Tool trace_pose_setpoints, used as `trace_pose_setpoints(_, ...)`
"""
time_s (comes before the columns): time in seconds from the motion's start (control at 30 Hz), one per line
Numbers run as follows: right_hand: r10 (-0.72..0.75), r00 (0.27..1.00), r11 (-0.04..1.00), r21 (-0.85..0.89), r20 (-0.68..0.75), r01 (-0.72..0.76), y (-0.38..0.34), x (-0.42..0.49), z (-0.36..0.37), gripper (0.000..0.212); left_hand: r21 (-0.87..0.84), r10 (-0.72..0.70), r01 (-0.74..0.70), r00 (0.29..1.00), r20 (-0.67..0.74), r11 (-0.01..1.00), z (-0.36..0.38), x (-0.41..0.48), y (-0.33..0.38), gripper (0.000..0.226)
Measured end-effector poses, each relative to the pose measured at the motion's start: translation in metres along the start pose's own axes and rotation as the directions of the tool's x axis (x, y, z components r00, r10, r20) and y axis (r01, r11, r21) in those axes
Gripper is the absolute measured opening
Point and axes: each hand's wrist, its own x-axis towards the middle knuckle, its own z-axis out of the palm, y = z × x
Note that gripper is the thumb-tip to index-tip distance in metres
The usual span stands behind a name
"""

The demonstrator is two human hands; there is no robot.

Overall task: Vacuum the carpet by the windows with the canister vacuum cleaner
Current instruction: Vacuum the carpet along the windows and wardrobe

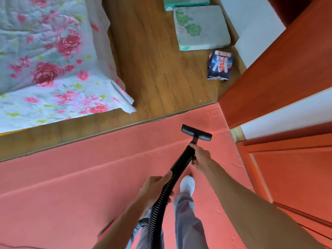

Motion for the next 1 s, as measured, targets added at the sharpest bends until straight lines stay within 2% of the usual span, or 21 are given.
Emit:
trace_pose_setpoints(0.13, 0.033, 0.998, 0.999, -0.032, -0.053, -0.035, 0.023, 0.053, -0.001, 0.032, -0.033, -0.085, 0.086, 0.996, 0.024, 0.996, 0.007, 0.037, -0.012, 0.054)
trace_pose_setpoints(0.27, 0.001, 0.999, 0.998, -0.069, -0.044, -0.004, 0.05, 0.084, 0.011, 0.042, -0.019, -0.154, 0.16, 0.972, 0.179, 0.987, 0.0, 0.052, -0.022, 0.046)
trace_pose_setpoints(0.37, -0.02, 0.999, 0.997, -0.077, -0.045, 0.016, 0.063, 0.092, 0.027, 0.044, -0.001, -0.154, 0.159, 0.961, 0.231, 0.987, -0.011, 0.057, -0.028, 0.05)
trace_pose_setpoints(0.47, -0.011, 0.999, 0.998, -0.062, -0.042, 0.008, 0.07, 0.099, 0.041, 0.049, 0.003, -0.156, 0.159, 0.963, 0.222, 0.987, -0.017, 0.065, -0.027, 0.056)
trace_pose_setpoints(0.57, -0.038, 0.994, 0.995, -0.095, -0.103, 0.028, 0.068, 0.106, 0.044, 0.052, -0.061, -0.165, 0.174, 0.977, 0.136, 0.983, -0.019, 0.073, -0.029, 0.055)
trace_pose_setpoints(0.67, -0.032, 0.993, 0.995, -0.095, -0.118, 0.021, 0.058, 0.115, 0.038, 0.046, -0.1, -0.164, 0.177, 0.978, 0.126, 0.979, -0.017, 0.085, -0.03, 0.053)
trace_pose_setpoints(0.77, -0.027, 0.993, 0.998, -0.063, -0.116, 0.02, 0.048, 0.121, 0.033, 0.044, -0.1, -0.119, 0.14, 0.974, 0.192, 0.985, -0.017, 0.096, -0.031, 0.05)
trace_pose_setpoints(0.9, -0.022, 0.994, 0.998, -0.057, -0.11, 0.016, 0.045, 0.111, 0.028, 0.025, -0.112, -0.105, 0.155, 0.926, 0.364, 0.982, -0.026, 0.097, -0.03, 0.047)
trace_pose_setpoints(1.0, -0.036, 0.996, 0.997, -0.073, -0.078, 0.03, 0.049, 0.108, 0.017, 0.03, -0.119, -0.103, 0.179, 0.876, 0.471, 0.976, -0.042, 0.095, -0.03, 0.047)
